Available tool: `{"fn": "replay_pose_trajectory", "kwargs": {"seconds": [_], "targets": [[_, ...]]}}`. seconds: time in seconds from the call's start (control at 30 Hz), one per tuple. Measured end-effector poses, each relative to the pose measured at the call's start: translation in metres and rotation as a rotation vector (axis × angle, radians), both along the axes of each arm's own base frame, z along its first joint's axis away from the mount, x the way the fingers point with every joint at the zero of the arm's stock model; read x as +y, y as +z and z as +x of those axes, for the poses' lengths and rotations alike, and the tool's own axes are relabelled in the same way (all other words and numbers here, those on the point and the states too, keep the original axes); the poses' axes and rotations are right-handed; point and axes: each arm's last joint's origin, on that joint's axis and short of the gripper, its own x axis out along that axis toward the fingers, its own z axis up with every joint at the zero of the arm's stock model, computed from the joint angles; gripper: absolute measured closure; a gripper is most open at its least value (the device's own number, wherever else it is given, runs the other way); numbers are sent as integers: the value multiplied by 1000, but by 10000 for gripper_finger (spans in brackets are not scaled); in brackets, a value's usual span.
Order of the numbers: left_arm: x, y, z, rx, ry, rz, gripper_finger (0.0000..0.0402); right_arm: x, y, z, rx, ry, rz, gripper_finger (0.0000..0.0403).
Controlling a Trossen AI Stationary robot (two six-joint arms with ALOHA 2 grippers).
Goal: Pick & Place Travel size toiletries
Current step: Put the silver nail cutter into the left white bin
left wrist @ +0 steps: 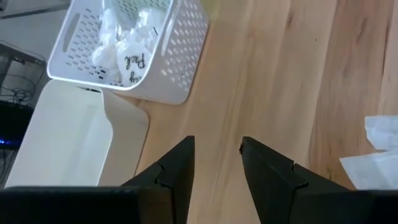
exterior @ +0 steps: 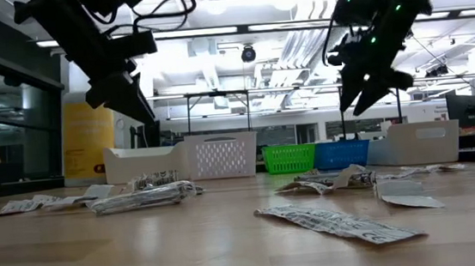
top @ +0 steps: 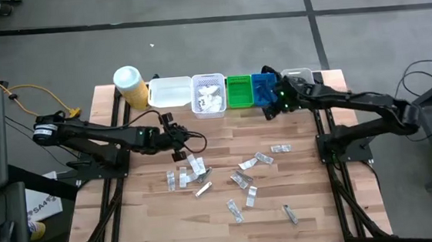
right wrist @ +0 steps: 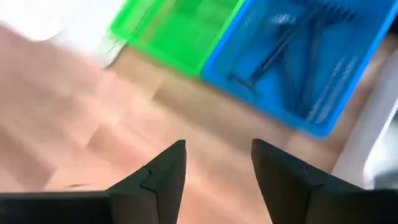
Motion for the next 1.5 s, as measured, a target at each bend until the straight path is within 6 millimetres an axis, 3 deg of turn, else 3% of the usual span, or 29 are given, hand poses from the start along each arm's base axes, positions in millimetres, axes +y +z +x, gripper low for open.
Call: {"fn": "replay_pose_trajectory", "kwargs": {"seconds": [0.37, 0.57, 0.8, 1.03, 1.17, 1.5], "targets": [[1, 18, -15, -58, 24, 4, 270, 64, -3, 5, 83, 42, 126, 250], [1, 11, -17, -60, 23, 5, 270, 93, -5, 9, 85, 36, 140, 260], [1, -11, -24, -82, -6, -31, 270, 121, -1, 19, 12, 223, 103, 262], [1, -8, -30, -120, -13, -30, 270, 153, 6, 37, -124, 483, -69, 262], [1, -4, -32, -129, -25, -22, 270, 175, -6, 47, -110, 607, -138, 262], [1, -4, -32, -123, -31, -19, 270, 214, -63, 70, 8, 749, -158, 262]]}}
